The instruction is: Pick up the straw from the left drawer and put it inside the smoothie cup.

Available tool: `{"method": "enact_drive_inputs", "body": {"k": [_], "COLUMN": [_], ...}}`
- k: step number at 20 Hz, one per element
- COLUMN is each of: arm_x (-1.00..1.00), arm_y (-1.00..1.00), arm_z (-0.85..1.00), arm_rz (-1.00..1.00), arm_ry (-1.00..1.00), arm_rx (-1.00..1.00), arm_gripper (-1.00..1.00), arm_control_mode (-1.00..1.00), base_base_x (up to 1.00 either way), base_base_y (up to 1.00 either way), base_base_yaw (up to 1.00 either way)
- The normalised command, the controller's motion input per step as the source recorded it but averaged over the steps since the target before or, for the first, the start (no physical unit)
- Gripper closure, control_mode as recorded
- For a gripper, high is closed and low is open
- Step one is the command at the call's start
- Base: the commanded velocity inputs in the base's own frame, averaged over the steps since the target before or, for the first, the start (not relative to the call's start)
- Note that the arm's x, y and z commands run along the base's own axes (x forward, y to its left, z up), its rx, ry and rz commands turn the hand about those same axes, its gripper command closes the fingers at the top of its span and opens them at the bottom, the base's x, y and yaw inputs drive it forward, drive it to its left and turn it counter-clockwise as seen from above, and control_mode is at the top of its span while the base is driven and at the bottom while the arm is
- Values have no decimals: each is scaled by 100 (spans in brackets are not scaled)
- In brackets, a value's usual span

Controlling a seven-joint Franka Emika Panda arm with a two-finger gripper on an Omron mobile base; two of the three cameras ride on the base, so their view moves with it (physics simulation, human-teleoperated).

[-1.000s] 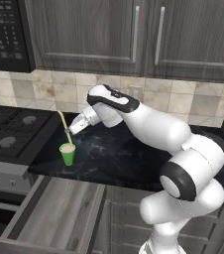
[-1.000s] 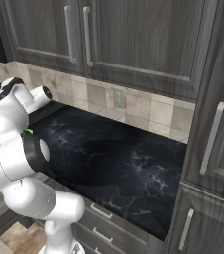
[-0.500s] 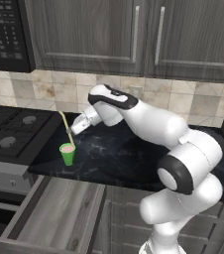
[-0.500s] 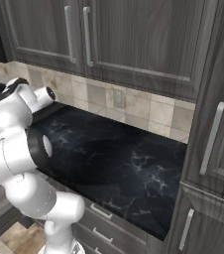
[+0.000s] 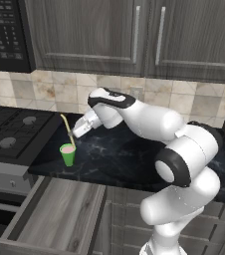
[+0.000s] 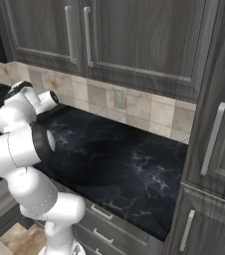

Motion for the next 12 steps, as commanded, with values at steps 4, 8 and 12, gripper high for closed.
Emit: {"method": "enact_drive_inputs", "body": {"k": [4,8,12], "arm_x": [20,8,6], "arm_y": [-5,-1,0], "arm_z": [-14,-18,-16], "arm_rz": [0,0,0], "arm_ry": [0,-3,-2], "arm_rx": [0,0,0], "arm_gripper": [100,100,100], "arm_control_mode": [-100,-100,-100], "base_base_x": [0,0,0], "base_base_y": [0,0,0], "base_base_yaw": [0,0,0]}}
